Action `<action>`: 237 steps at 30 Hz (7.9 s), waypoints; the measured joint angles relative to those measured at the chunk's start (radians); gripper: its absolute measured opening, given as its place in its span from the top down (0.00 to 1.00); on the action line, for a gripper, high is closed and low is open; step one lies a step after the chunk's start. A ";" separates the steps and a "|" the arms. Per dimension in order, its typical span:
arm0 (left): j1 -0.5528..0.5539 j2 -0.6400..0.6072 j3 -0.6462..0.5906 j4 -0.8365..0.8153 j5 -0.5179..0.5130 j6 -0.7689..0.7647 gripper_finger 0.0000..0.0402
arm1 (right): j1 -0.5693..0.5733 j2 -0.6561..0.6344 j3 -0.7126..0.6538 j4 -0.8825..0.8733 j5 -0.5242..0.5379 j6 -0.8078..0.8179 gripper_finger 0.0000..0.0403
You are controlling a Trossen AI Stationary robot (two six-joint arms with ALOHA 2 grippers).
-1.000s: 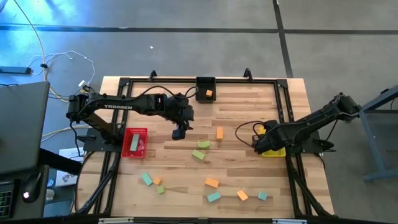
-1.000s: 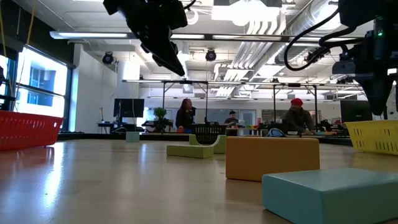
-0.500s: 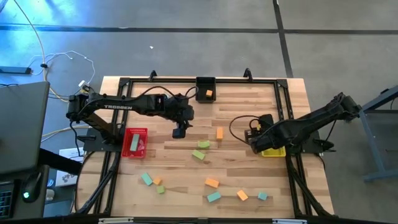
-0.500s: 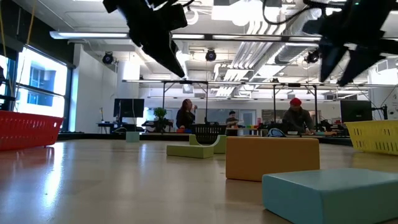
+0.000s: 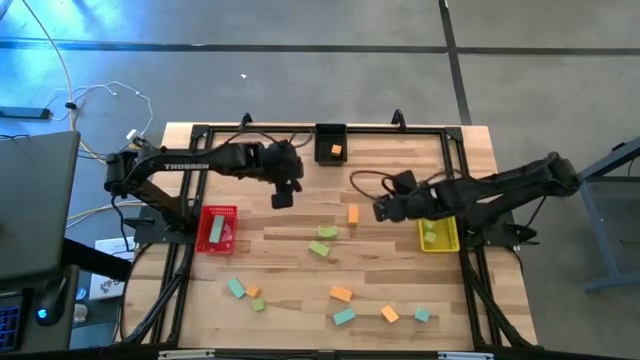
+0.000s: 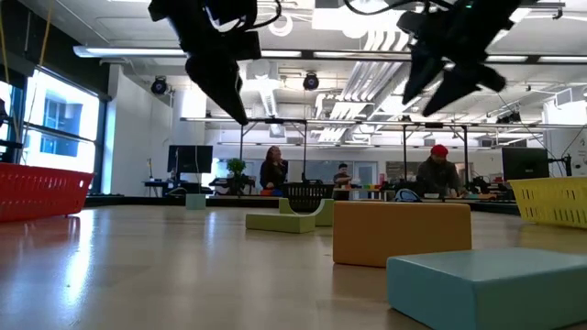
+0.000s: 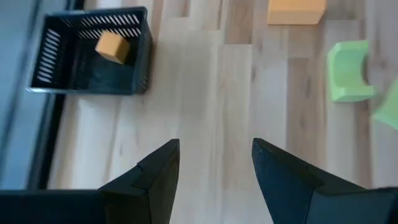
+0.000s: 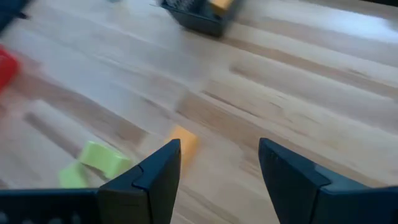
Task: Sort & place blocks by color
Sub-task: Put the orange block into the black bin, then put the blue block into the red bin
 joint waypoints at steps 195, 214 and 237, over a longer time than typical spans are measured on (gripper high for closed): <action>-0.342 -0.020 0.000 -0.477 0.008 -0.409 0.53 | -0.663 0.762 0.438 0.589 -0.459 -0.630 0.64; -0.633 -0.020 0.000 -0.492 0.017 -0.362 0.53 | -0.640 0.759 0.738 0.342 -0.625 -0.833 0.64; -0.993 0.041 0.000 -0.443 0.057 -0.429 0.53 | -0.636 0.759 0.951 0.042 -0.582 -0.913 0.64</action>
